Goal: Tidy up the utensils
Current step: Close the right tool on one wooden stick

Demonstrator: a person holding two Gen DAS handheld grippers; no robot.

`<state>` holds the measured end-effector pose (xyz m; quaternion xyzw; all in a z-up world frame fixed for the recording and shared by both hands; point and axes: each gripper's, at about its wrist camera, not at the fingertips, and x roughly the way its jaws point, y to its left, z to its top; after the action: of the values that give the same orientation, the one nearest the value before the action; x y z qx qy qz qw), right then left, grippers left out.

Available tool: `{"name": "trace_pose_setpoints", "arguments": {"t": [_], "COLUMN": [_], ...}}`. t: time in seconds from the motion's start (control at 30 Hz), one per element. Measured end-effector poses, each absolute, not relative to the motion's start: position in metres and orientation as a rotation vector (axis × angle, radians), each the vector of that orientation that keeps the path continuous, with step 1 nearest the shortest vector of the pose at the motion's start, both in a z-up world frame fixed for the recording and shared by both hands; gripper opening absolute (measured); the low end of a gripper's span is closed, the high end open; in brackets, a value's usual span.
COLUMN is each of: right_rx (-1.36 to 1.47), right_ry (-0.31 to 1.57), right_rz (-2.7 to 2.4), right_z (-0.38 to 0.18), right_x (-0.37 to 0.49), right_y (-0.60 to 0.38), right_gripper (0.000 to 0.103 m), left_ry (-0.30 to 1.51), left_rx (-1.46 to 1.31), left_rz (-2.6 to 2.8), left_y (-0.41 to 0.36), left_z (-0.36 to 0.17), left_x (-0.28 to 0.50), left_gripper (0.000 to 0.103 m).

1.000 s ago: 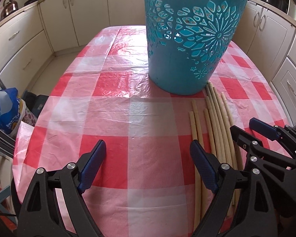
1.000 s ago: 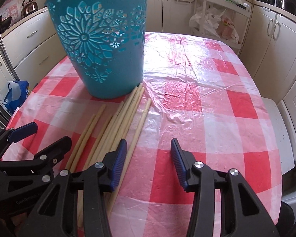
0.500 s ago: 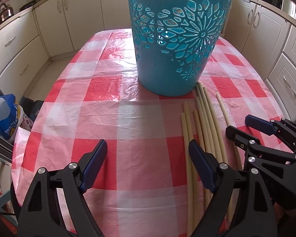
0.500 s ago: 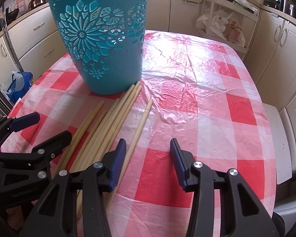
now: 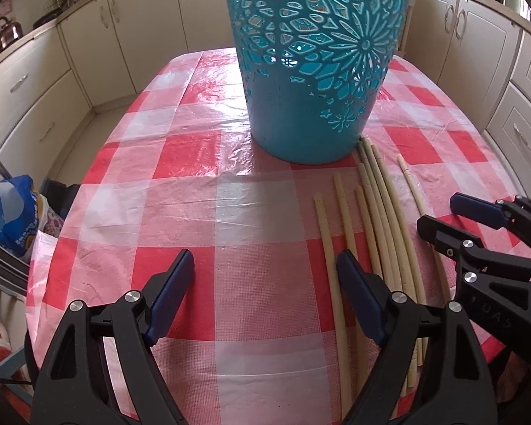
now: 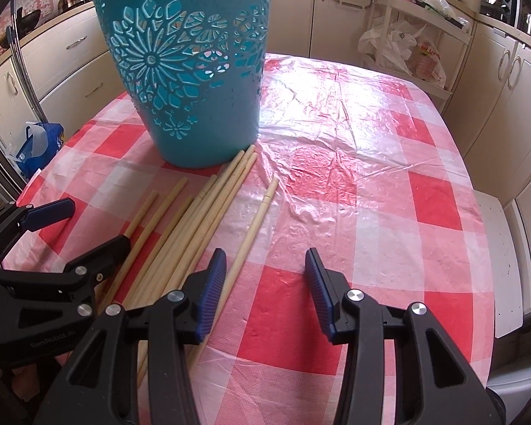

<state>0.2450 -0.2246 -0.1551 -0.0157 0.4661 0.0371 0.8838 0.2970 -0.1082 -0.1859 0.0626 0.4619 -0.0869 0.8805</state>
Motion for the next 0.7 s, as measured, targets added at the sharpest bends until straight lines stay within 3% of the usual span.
{"name": "trace_pose_setpoints", "arguments": {"t": [0.1,0.17,0.23,0.27,0.47,0.5,0.53,0.57,0.7], "right_rx": [-0.036,-0.041,-0.057,-0.066,-0.089,-0.1,-0.106,-0.115,-0.144], "right_ry": [0.971,0.975,0.99,0.997,1.043,1.045,1.053,1.062,1.085], "right_rz": [0.085,0.11,0.144,0.155,0.184,0.187,0.208,0.22,0.237], "right_z": [-0.156,-0.155,-0.154,-0.153,-0.152,-0.152,-0.151,-0.15,-0.15], "right_x": [0.245,0.245,0.244,0.244,0.252,0.251,0.25,0.251,0.245], "right_y": [-0.223,-0.22,-0.216,-0.214,-0.214,-0.213,-0.211,-0.209,-0.205], "right_gripper": [0.044,0.035,0.024,0.023,0.023,0.017,0.011,0.01,0.01], "left_ry": [0.964,0.963,0.967,0.974,0.998,1.0,1.004,1.014,1.039], "left_rx": [0.135,0.137,0.134,0.128,0.192,0.197,0.187,0.178,0.101], "left_rz": [-0.189,-0.201,-0.216,-0.224,-0.249,-0.262,-0.296,-0.312,-0.35], "left_y": [-0.111,-0.112,-0.112,-0.111,-0.117,-0.117,-0.117,-0.117,-0.104], "left_z": [-0.185,-0.182,-0.179,-0.178,-0.178,-0.177,-0.177,-0.176,-0.176], "left_x": [0.299,0.298,0.296,0.297,0.298,0.299,0.3,0.301,0.3], "left_gripper": [0.075,0.054,0.036,0.031,0.03,0.028,0.013,0.006,0.005]}}
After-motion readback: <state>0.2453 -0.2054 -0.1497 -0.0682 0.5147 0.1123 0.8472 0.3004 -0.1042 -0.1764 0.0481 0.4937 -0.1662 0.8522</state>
